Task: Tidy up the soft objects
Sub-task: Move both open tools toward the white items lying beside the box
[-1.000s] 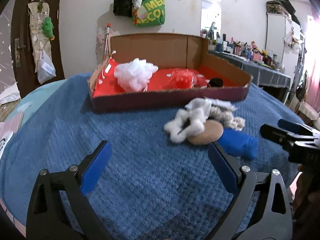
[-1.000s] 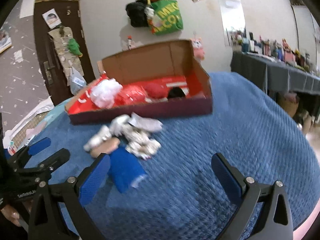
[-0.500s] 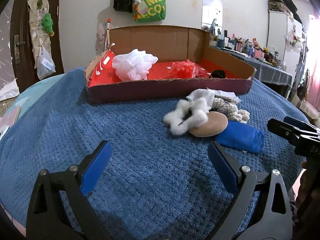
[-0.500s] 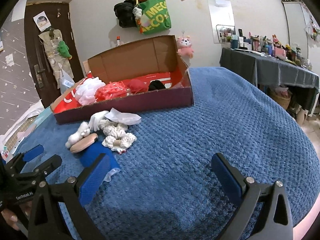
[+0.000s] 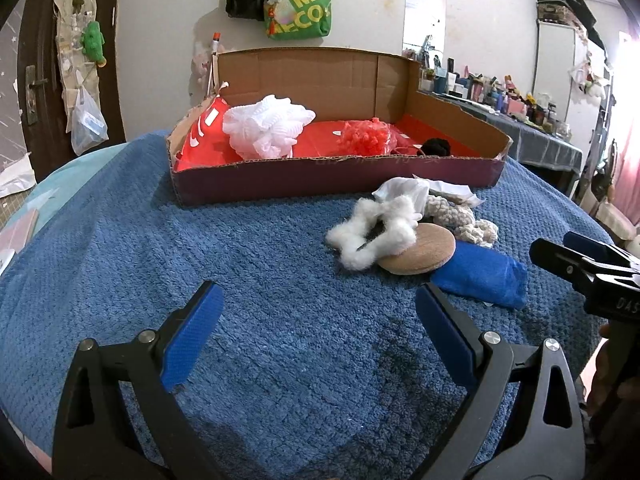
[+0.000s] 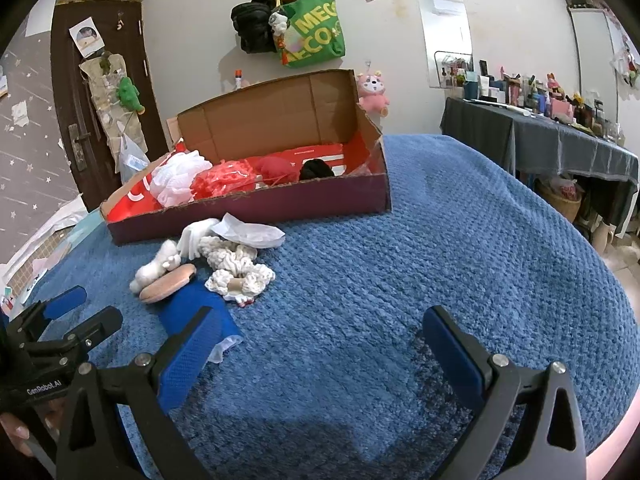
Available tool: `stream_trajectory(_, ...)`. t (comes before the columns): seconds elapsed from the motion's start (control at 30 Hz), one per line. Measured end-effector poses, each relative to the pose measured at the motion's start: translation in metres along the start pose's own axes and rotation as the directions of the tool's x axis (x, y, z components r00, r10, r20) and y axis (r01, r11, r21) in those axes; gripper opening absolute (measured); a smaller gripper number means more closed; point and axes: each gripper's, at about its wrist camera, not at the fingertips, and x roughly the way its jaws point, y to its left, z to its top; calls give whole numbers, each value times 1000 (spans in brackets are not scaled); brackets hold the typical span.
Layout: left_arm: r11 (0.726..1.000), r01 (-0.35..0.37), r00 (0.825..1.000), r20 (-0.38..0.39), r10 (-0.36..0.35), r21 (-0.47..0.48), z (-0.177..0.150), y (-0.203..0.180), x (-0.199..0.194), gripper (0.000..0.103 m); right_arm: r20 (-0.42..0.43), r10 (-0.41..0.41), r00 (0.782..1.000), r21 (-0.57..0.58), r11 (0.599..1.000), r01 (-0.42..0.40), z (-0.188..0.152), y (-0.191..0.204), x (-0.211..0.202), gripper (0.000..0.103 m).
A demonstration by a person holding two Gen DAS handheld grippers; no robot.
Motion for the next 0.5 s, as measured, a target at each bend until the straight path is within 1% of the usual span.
stream_trajectory(0.2,1000,23,999,-24,-23,-1,7,3,0,98,-10,0,1000,-15,1000,0,7,5,3,103)
stream_trajectory(0.37,999,49,998,-32,-49,2,21,8,2,98,-12,-15,1000,-43,999,14,16,12,5,103)
stream_trajectory(0.5,997,75,996,-54,-74,10,34,9,8,98,-21,1,1000,-35,999,-2,26,13,8,103)
